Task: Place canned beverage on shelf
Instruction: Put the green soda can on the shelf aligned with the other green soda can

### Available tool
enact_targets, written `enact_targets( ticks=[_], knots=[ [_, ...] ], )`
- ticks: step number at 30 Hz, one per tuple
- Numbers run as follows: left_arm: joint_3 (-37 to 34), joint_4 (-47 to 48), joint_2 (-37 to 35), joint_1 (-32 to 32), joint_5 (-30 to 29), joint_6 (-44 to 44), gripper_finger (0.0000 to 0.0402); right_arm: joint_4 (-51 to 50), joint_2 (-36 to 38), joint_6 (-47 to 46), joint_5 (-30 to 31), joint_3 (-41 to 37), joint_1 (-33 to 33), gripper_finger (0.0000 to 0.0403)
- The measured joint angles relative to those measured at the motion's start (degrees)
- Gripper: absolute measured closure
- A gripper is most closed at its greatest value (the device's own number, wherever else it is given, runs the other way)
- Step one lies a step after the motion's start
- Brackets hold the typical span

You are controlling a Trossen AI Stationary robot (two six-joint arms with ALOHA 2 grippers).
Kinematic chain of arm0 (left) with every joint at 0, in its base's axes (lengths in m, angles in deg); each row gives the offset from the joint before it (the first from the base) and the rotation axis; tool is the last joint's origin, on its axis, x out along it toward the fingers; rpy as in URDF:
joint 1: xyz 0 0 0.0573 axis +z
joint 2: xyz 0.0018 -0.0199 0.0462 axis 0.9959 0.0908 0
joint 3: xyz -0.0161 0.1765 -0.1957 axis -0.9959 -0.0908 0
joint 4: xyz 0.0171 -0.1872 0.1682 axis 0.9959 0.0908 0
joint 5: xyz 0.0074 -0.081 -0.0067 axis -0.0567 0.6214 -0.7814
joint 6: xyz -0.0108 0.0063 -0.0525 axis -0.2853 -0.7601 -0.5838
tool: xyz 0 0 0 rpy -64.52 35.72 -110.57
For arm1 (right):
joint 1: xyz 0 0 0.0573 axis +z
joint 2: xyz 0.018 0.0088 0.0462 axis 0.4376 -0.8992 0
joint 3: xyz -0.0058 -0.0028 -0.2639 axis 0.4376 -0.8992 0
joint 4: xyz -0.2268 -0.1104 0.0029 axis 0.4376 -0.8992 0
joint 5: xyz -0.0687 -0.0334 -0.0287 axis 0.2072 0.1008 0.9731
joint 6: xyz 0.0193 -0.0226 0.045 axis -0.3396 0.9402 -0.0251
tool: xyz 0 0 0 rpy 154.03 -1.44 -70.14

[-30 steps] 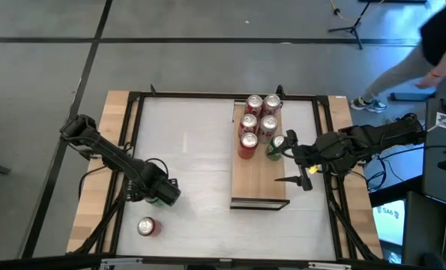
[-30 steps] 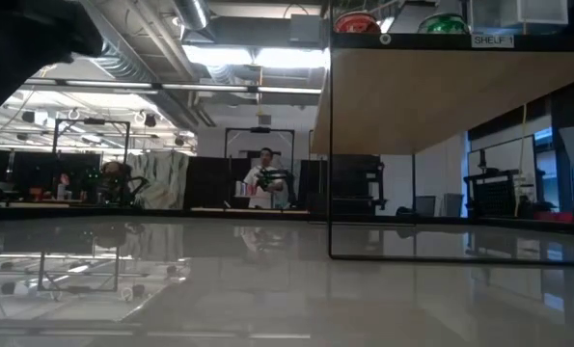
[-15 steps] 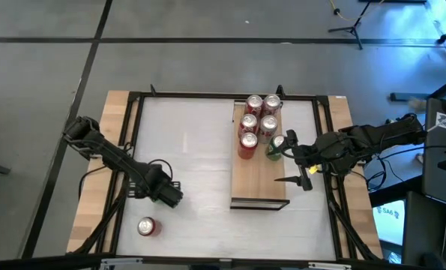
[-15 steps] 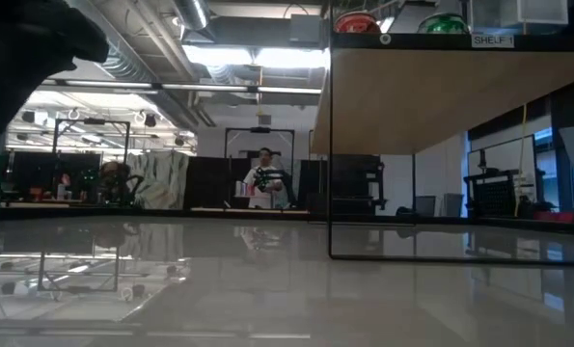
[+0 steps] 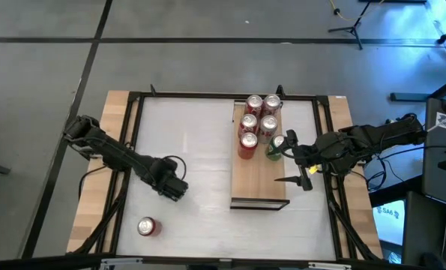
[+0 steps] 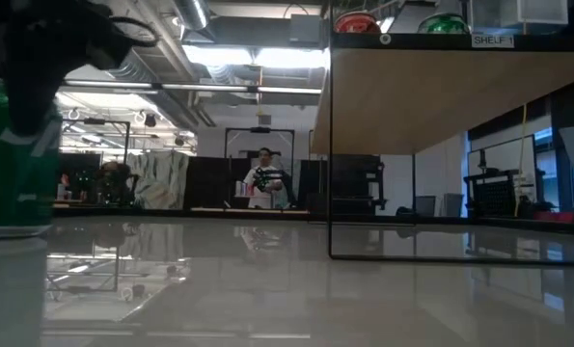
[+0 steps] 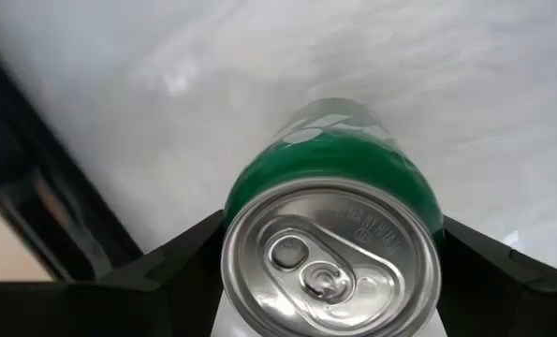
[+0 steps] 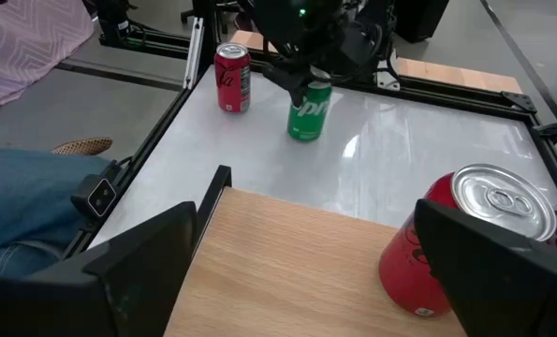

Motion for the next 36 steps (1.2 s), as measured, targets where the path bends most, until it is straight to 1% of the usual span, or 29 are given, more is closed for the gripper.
enact_targets(
  ticks=[7,10,13,18,21,25,28,31,36],
  knots=[
    [0.0,-3.7,0.0,4.2,-6.1,28.9,0.0111,0.0,0.0,0.0,0.0,0.0,0.0,0.0006],
    [-0.1,-5.7,0.1,6.4,-9.4,39.0,0.011,0.0,0.0,0.5,0.0,0.0,0.0,0.0006],
    [-0.1,-9.9,0.2,8.5,-12.3,49.5,0.011,0.0,0.0,2.7,0.0,0.0,0.0,0.0006],
    [-0.2,-16.6,0.3,11.9,-13.8,63.6,0.0109,0.0,0.0,4.5,0.0,0.0,0.0,0.0006],
    [-0.2,-18.5,0.3,13.2,-13.3,70.3,0.0109,0.0,0.0,4.5,0.0,0.0,0.0,0.0006],
    [-0.2,-18.5,0.3,14.0,-13.2,79.4,0.0109,0.0,0.0,4.5,-0.4,0.0,0.0,0.0006],
    [-0.2,-18.5,0.3,14.0,-13.2,84.0,0.0108,0.0,0.0,4.5,-0.5,0.0,0.0,0.0006],
    [-0.2,-18.5,0.2,14.0,-13.2,86.0,0.0108,0.0,0.0,4.5,-0.5,0.0,0.0,0.0006],
    [-0.2,-18.4,0.2,14.0,-13.2,84.9,0.0108,0.0,0.0,4.3,-0.4,0.0,0.0,0.0006]
  ],
)
